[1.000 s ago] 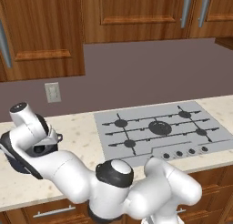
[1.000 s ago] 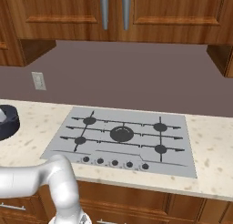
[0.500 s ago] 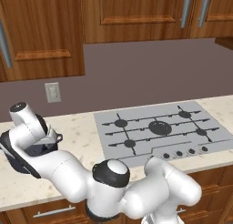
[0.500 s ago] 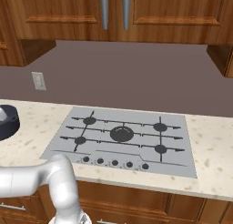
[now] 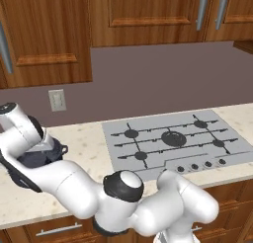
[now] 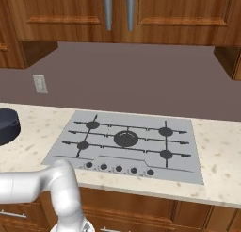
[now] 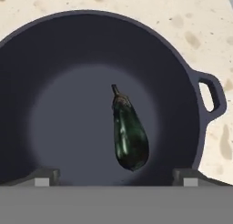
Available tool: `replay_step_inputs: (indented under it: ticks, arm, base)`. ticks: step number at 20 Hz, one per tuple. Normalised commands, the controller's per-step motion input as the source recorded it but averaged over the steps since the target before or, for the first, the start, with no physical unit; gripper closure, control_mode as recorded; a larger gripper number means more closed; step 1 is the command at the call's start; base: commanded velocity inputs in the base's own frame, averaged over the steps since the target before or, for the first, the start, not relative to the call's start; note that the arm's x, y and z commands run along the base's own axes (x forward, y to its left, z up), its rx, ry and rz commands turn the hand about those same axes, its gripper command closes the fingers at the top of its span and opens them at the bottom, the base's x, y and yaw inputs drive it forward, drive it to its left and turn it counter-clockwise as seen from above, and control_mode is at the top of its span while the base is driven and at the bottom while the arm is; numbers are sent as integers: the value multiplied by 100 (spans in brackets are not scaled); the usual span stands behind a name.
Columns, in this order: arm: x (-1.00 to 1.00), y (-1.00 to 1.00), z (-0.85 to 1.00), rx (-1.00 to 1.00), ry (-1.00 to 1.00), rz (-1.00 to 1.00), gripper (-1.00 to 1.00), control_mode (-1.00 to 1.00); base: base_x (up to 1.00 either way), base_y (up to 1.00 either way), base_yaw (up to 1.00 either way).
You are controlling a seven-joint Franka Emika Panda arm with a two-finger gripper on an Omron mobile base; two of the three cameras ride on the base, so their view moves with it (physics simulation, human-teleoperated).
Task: Turn on the sink faucet. Then move the eggplant from the counter to the sink. Turn off the sink. Move the vegetable from the sink to the pot next to the stove. Finally move the pot to the front right burner.
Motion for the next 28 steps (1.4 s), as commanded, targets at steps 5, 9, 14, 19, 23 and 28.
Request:
replay_step_inputs:
  ticks: [5, 9, 14, 19, 23, 28]
  arm:
    - [-56, -22, 12, 1, 0, -2, -100, -100]
    - [-41, -49, -1, 2, 0, -6, -100, -100]
    - [-22, -62, -5, 4, -1, -8, -100, -100]
    - [-8, -45, -9, 3, -2, -9, -100, -100]
    - [0, -16, -6, 2, 0, -8, -100, -100]
    - [23, 0, -2, 3, 0, -8, -100, -100]
  base:
    - [0, 0, 0]
    - [0, 0, 0]
    - [0, 0, 0]
    - [0, 0, 0]
    - [0, 0, 0]
    - [0, 0, 0]
